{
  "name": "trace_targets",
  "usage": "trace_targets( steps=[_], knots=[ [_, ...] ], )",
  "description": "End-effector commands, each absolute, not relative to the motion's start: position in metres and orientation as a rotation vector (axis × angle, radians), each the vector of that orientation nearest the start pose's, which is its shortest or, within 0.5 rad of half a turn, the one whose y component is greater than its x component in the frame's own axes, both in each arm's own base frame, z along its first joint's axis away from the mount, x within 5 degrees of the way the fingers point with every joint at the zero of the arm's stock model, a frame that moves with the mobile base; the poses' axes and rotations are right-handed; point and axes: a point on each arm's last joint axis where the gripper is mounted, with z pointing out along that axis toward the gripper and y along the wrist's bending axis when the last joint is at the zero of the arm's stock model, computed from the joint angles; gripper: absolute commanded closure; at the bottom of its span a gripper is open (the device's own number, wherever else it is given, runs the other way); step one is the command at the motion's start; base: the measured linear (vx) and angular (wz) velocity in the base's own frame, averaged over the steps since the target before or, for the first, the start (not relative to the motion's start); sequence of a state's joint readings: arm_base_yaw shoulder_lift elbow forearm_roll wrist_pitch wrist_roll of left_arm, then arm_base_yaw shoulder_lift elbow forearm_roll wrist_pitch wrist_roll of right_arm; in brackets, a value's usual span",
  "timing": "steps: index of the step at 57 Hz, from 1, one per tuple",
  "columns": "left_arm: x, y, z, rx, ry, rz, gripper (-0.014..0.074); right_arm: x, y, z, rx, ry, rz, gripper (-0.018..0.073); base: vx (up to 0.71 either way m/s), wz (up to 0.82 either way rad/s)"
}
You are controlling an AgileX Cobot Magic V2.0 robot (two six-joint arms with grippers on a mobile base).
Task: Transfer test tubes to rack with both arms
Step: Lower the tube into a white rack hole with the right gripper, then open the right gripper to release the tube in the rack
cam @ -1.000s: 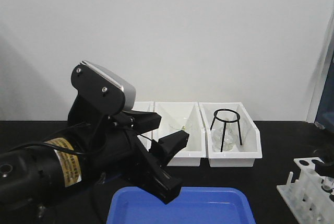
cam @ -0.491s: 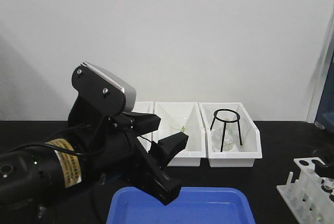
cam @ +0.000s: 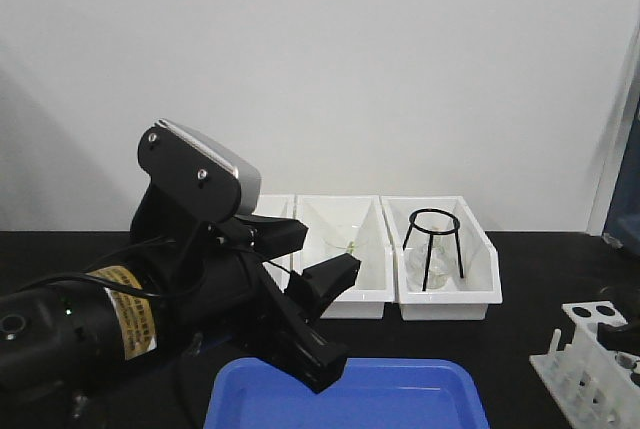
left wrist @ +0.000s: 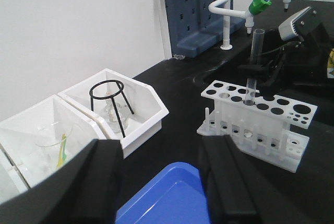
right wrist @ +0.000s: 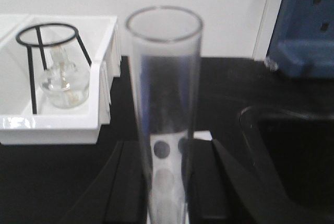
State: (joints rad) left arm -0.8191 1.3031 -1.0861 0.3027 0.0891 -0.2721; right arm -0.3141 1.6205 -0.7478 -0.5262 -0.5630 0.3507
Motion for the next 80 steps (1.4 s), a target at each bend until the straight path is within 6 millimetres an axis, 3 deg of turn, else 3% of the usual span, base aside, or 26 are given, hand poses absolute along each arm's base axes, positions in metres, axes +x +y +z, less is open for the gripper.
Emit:
trace_targets(
  steps=[1,41,61,71,80],
  knots=[
    [0.202,-0.218,0.4,0.693,1.548,-0.6,0.015,0.327,-0.081,0.231,0.006,1.744,-0.026,0.0565,0.0,0.0],
    [0.202,-0.218,0.4,0.693,1.548,-0.6,0.015,0.339,-0.082,0.185,-0.001,1.838,0.022,0.0565,0.0,0.0],
    [0.202,-0.218,0.4,0.693,1.548,-0.6,0.015,0.34,-0.082,0.183,-0.018,1.844,0.024,0.0558,0.0,0.0],
    [0.202,-0.218,0.4,0.693,1.548,-0.6,0.015,0.34,-0.081,0.183,-0.033,1.846,0.024,0.0491,0.0,0.0],
    [0.202,-0.218,0.4,0.693,1.548,-0.6,0.015,0.339,-0.079,0.183,-0.066,1.849,0.026,0.0351,0.0,0.0]
  ],
)
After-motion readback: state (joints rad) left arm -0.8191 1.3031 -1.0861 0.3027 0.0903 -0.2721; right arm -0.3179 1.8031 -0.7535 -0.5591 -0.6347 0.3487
